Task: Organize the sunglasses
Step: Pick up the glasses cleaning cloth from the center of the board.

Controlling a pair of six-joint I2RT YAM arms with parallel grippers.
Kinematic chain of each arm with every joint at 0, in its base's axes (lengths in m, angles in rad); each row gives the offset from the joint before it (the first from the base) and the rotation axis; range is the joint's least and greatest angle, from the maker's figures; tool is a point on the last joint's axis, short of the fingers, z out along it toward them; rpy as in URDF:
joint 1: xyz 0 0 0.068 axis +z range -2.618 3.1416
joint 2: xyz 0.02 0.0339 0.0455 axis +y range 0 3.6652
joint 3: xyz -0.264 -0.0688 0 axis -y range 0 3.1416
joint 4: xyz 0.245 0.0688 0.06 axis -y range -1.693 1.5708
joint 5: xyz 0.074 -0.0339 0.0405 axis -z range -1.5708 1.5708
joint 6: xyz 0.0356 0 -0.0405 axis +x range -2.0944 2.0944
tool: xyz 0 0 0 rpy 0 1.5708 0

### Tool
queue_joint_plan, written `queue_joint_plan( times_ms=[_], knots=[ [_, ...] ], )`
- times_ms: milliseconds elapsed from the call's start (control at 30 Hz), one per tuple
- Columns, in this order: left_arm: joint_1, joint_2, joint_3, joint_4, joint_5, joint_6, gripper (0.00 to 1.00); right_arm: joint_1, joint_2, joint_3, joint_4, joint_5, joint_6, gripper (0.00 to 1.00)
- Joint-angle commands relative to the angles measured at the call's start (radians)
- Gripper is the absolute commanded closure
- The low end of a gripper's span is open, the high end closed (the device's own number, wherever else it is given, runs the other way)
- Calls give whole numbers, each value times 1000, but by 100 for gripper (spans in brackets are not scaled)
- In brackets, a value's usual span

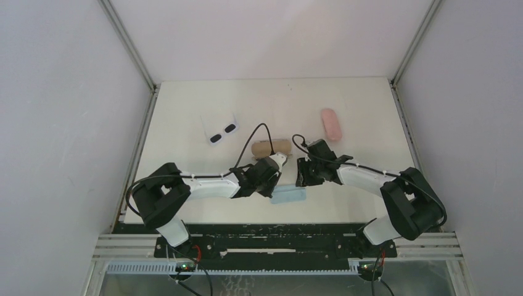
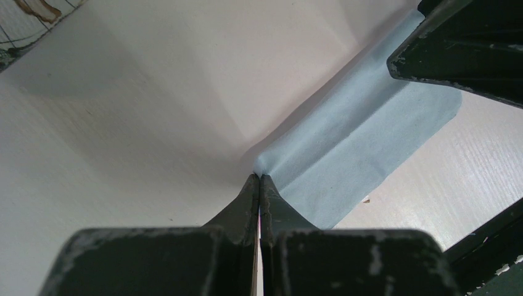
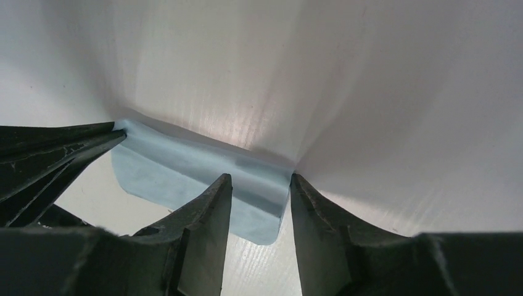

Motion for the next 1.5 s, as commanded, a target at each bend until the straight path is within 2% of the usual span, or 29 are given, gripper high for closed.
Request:
queue_joint_plan(
  times_ms=[0,300,400,467,500,967,1467],
  knots=[
    [-2,-4,33,-31,-2,10,100,17,21,54,-52,55,-22,62],
    [4,-4,35,-24,1,11,100,27,66,85,-112,78,-33,74],
    [8,-6,34,-21,-1,8,100,27,80,85,-107,71,-35,86],
    [14,-14,30,-15,-3,2,100,28,86,85,-98,65,-39,99],
    [17,-19,28,-11,-3,-2,100,28,85,85,-92,62,-41,100],
    [73,-125,10,16,1,-7,100,56,-69,71,21,27,-22,100],
    [155,-213,46,-11,-20,14,100,31,-98,151,106,11,16,100]
  ],
)
